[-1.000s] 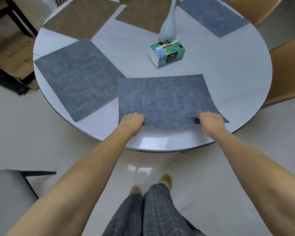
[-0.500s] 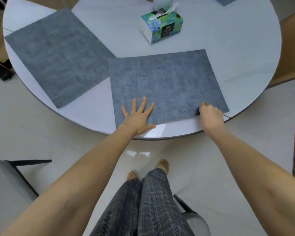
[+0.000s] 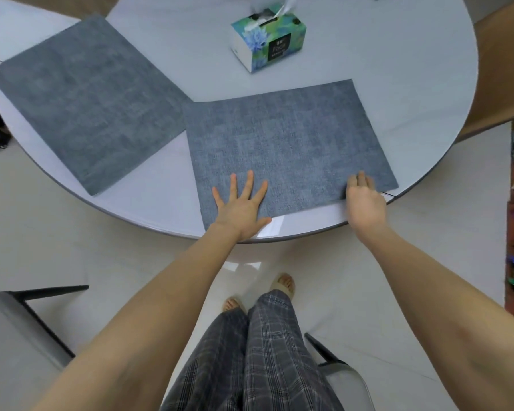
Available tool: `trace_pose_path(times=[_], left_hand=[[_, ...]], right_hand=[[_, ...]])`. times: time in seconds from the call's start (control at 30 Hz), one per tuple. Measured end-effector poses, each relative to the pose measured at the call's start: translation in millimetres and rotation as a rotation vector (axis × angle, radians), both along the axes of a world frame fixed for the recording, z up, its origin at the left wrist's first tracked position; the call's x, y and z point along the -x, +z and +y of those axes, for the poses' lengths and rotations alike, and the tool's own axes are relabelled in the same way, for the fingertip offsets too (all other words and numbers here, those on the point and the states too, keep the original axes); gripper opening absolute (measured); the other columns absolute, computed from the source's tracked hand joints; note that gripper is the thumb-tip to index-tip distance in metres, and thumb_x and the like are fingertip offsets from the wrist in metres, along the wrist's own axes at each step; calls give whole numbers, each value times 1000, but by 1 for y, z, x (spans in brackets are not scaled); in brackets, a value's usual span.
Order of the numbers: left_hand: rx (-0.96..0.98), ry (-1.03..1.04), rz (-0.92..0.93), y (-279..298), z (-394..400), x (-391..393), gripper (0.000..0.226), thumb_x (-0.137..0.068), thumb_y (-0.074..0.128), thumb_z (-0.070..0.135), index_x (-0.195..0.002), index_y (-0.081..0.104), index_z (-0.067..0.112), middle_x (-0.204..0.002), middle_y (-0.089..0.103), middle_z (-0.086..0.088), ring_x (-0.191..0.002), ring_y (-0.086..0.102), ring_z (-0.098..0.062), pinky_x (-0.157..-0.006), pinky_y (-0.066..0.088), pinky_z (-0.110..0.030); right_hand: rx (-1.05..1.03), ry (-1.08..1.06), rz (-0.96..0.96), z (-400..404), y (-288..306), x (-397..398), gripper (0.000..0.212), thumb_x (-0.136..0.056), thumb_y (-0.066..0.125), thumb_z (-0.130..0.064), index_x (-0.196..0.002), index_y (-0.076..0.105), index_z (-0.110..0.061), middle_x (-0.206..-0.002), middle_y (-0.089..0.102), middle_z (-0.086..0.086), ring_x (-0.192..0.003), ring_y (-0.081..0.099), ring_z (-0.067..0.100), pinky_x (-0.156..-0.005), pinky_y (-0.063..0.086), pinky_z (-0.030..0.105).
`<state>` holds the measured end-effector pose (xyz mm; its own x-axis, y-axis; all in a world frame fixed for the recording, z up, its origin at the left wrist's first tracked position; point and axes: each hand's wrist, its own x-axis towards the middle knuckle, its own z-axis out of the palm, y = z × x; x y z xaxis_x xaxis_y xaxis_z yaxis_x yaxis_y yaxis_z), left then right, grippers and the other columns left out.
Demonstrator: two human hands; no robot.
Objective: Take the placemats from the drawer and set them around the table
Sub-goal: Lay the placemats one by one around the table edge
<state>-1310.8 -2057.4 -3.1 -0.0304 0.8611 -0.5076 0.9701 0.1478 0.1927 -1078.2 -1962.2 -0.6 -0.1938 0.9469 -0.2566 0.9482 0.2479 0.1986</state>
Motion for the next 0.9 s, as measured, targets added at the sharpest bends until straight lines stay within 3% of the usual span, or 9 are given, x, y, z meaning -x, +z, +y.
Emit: trace_pose_path(times=[0.3, 0.7, 0.9], left_hand=[[-27, 61, 10, -8, -3, -22, 98, -89, 36, 70, -151, -21, 19, -153, -34, -14, -140, -31, -39, -105, -16, -68], [-26, 104, -14, -5, -2, -25, 83, -97, 33, 57, -152, -16, 18, -156, -30, -14, -142, -28, -38, -109, -13, -66], [-30, 107, -14, -6, -5, -30, 80, -99, 31, 54, -153, -16, 19, -156, -30, -13, -142, -28, -37, -109, -13, -64]], right_hand=[[-10, -8, 45, -5, -6, -3, 45, -87, 44, 11, -130, 37, 4, -149, 28, 25, -137, 29, 37, -101, 43, 41], [-17, 0, 78, -6, -9, -6, 41, -91, 37, 10, -131, 36, 7, -152, 23, 27, -140, 25, 37, -104, 40, 43], [-2, 11, 108, -6, -6, -12, 46, -89, 42, 11, -134, 33, 5, -154, 20, 24, -142, 22, 36, -106, 39, 41]])
